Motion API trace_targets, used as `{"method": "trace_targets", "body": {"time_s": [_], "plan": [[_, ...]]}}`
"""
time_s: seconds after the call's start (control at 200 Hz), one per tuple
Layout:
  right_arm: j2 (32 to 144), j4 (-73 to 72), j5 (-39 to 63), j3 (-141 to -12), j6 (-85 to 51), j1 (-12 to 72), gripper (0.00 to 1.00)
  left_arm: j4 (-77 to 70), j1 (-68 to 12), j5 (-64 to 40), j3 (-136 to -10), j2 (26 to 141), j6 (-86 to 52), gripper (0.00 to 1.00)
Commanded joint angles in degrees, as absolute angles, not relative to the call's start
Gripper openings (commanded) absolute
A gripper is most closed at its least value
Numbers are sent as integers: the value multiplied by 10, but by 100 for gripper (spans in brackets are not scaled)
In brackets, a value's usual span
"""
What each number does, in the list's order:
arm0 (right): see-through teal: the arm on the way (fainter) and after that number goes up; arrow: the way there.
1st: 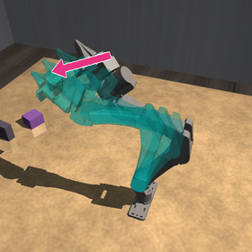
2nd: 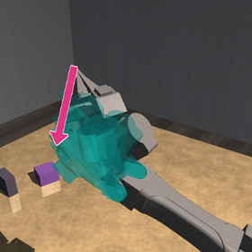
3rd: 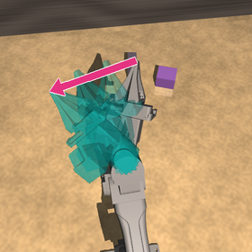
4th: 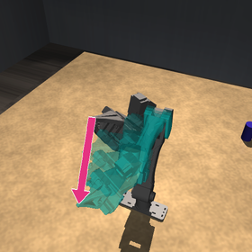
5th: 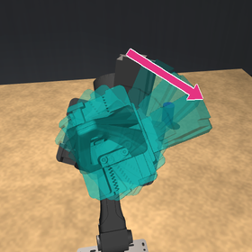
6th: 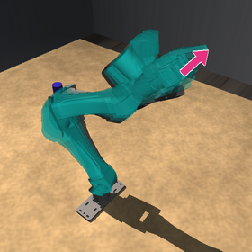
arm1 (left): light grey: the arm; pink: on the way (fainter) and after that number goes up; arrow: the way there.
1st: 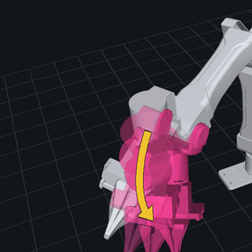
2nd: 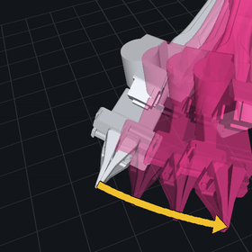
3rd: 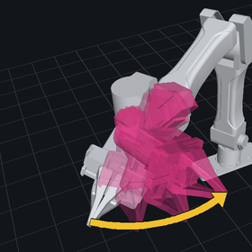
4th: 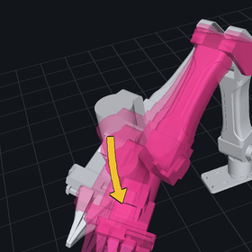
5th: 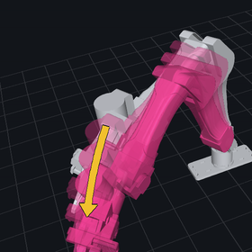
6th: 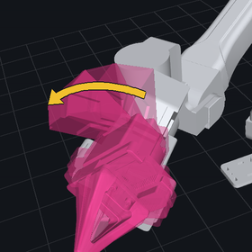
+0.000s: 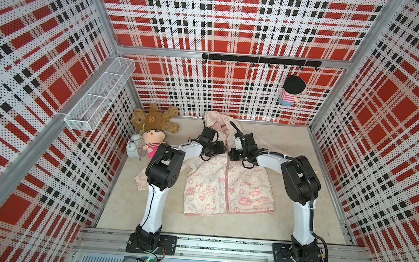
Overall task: Unzip the jacket
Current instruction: Unzip the zipper on the jacket.
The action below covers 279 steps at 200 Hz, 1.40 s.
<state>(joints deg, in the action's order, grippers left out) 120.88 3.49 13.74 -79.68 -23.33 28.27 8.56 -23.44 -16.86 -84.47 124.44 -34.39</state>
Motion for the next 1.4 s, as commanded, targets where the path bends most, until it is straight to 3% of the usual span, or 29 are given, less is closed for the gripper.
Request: {"method": "trace_targets", "body": {"time_s": [0.0,0.496,0.932,1.393], "plan": [[1184,23,128,-792,-221,282,0,104,-235,-158,-838,1241,-366,61],[1182,16,132,-786,-212,283,0,179,-273,-93,-964,1320,-366,49],[1177,6,135,-780,-212,283,0,195,-289,-43,-982,1318,-364,0],[1160,34,112,-782,-212,283,0,129,-280,-90,-969,1262,-401,0]]}}
